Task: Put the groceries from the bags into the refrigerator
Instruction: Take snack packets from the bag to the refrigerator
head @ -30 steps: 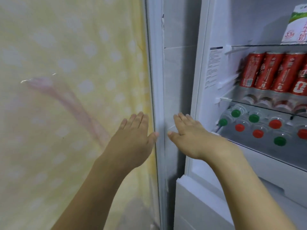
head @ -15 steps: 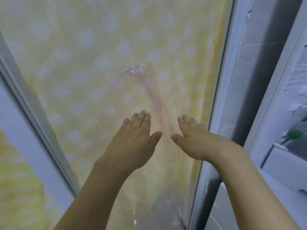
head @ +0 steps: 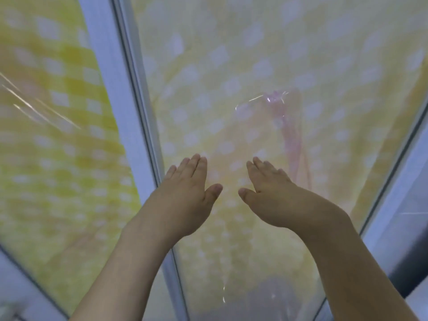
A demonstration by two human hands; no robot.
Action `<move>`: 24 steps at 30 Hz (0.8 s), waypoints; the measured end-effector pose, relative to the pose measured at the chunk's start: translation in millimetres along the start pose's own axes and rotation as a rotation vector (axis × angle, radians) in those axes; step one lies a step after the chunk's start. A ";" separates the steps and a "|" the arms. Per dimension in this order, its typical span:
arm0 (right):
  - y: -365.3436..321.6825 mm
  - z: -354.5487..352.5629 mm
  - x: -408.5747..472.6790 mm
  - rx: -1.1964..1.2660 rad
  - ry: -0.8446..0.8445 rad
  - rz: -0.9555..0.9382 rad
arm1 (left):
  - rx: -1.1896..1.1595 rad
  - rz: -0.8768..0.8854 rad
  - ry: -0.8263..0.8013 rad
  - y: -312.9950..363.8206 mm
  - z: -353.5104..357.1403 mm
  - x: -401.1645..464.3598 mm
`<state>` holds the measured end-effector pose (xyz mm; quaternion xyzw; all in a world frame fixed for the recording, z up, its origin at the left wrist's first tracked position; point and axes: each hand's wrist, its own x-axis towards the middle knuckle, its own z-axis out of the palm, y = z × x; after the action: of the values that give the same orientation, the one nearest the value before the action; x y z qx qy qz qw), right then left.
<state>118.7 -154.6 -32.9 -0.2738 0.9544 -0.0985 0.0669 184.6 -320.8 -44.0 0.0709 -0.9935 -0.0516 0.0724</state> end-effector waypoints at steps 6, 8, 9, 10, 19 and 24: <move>-40.8 11.7 13.1 -0.005 -0.029 -0.173 | -0.020 -0.177 0.039 -35.3 -12.7 -37.2; -56.8 16.1 14.9 0.001 -0.048 -0.234 | -0.028 -0.237 0.046 -48.2 -14.1 -51.7; -65.3 17.7 14.8 0.006 -0.058 -0.265 | -0.032 -0.267 0.049 -55.1 -14.5 -59.0; -73.9 19.8 14.4 0.009 -0.065 -0.298 | -0.034 -0.298 0.051 -62.5 -14.8 -66.6; -166.7 43.3 13.0 -0.036 -0.099 -0.574 | -0.009 -0.586 0.101 -112.7 -31.1 -147.3; -225.0 58.3 -2.7 -0.032 -0.154 -0.748 | 0.009 -0.766 0.137 -132.7 -39.7 -204.9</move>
<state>246.1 -348.9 -38.7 -0.6109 0.7820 -0.0805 0.0937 409.0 -424.7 -47.9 0.4402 -0.8882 -0.0655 0.1136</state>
